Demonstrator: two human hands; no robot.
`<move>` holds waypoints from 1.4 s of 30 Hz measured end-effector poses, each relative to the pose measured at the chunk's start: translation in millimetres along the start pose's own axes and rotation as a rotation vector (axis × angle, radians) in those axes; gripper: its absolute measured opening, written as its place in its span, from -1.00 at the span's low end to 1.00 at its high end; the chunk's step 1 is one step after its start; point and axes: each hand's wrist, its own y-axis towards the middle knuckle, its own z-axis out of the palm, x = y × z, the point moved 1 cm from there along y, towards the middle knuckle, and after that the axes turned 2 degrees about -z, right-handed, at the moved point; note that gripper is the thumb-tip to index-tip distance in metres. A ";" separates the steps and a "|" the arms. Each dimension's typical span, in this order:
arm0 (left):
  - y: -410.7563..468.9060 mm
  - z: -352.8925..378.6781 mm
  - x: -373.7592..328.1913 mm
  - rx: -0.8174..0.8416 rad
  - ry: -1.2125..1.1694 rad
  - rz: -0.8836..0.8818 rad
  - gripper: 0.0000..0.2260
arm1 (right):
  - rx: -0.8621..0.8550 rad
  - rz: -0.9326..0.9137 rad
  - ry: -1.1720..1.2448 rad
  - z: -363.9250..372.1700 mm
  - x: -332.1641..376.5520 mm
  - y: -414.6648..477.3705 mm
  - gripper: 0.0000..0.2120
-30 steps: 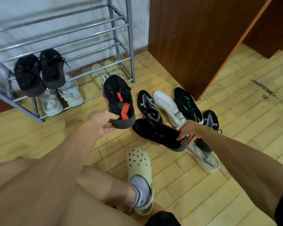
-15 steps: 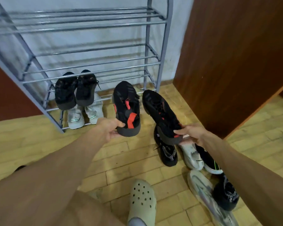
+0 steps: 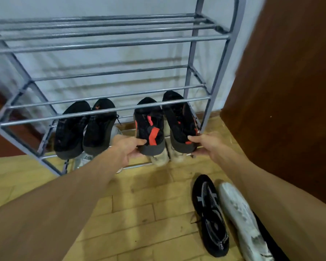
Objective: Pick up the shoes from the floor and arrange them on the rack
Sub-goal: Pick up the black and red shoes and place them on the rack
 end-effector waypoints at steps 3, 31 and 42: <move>32.9 9.5 -5.8 0.025 0.003 0.002 -0.74 | -0.043 -0.014 0.000 8.0 9.0 31.5 -0.81; -101.9 70.7 59.9 0.304 0.800 0.227 -0.66 | 0.052 -0.023 -0.825 -100.4 -96.5 -68.3 -0.21; -99.7 56.3 146.0 0.462 1.091 0.114 -0.83 | 0.039 0.205 -0.943 -77.3 -236.0 -90.4 -0.25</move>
